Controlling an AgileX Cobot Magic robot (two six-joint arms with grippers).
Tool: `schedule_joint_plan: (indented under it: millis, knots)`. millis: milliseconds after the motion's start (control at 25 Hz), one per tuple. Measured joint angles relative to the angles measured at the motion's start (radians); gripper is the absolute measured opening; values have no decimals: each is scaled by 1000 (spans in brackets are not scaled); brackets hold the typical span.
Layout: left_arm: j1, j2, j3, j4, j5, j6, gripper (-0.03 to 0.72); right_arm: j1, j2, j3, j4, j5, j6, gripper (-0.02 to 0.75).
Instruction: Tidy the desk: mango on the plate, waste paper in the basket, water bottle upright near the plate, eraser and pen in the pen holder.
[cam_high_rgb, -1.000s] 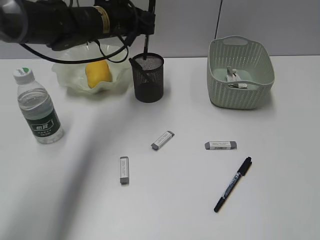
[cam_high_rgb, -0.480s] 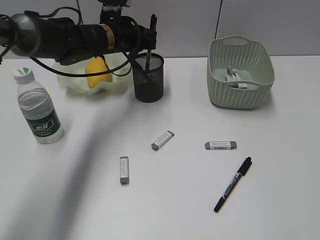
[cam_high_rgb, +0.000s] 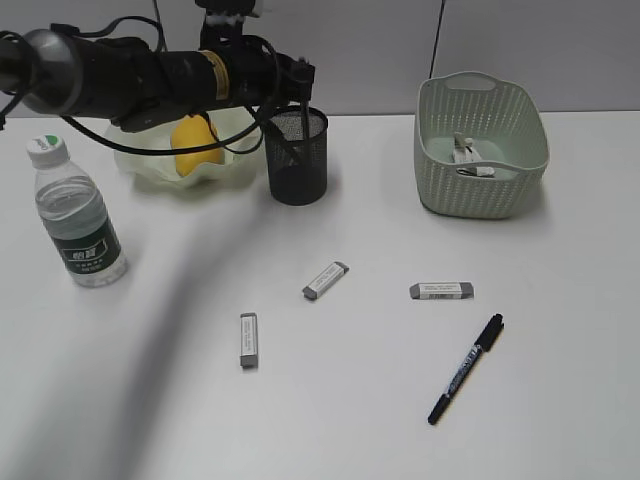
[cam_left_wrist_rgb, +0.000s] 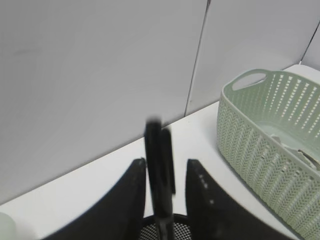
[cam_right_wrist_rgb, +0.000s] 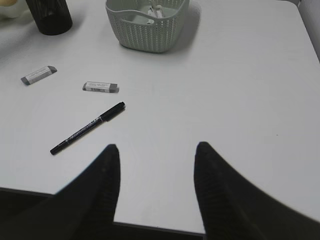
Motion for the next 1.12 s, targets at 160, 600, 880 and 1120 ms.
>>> schedule_joint_plan:
  millis: [160, 600, 880, 1120]
  knots:
    - [0, 0, 0, 0, 0, 1, 350, 0, 0, 0, 0, 0, 0, 391]
    - [0, -83, 0, 11, 56, 1, 372, 0, 0, 0, 0, 0, 0, 391]
    - [0, -231, 0, 49, 263, 1, 372, 0, 0, 0, 0, 0, 1, 391]
    - [0, -368, 0, 150, 613, 7, 372, 0, 0, 0, 0, 0, 1, 391]
